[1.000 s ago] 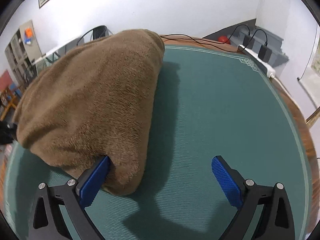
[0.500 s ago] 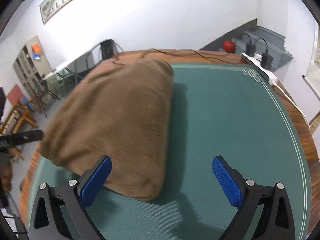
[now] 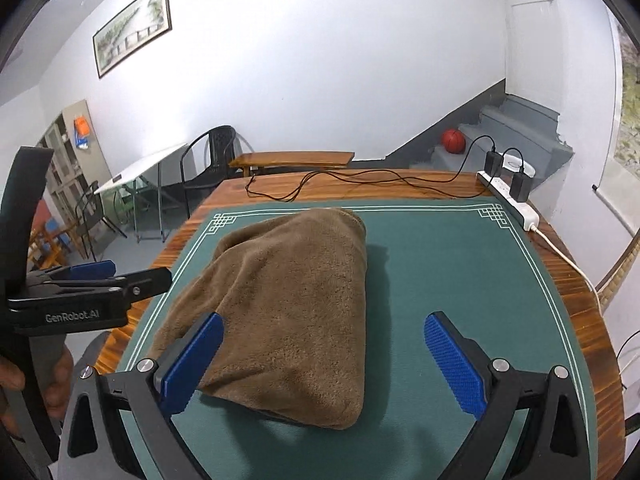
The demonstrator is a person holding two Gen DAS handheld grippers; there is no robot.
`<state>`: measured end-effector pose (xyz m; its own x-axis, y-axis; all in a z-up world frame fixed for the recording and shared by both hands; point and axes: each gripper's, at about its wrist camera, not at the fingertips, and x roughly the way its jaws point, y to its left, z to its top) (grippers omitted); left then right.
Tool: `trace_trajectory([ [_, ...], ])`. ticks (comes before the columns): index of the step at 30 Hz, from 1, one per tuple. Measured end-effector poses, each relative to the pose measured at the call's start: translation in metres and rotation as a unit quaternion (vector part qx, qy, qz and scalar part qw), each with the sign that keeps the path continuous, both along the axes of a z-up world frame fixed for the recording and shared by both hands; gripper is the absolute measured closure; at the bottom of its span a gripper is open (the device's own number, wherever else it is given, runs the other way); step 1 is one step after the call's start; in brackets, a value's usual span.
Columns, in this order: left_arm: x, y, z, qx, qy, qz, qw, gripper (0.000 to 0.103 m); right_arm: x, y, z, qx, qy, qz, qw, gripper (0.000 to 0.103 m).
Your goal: Fold clothes
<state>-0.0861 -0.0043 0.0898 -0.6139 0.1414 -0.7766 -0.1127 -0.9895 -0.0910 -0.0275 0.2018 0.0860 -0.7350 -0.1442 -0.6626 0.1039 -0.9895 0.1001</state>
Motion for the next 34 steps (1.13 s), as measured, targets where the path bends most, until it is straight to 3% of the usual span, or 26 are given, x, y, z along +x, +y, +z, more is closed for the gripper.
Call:
trace_trajectory([
  [14,0.018,-0.004,-0.003,-0.010,-0.013,0.003,0.9999,0.000,0.016,-0.012,0.014,-0.002,0.001,0.010,1.000,0.001],
  [24,0.022,0.005,-0.007,-0.040,0.001,-0.009,0.9992,0.000,0.013,-0.012,0.003,-0.007,-0.016,0.008,1.000,0.001],
  [34,0.015,0.011,-0.013,-0.038,-0.018,-0.020,0.9989,0.000,0.009,-0.004,0.001,-0.009,-0.020,-0.009,1.000,0.001],
])
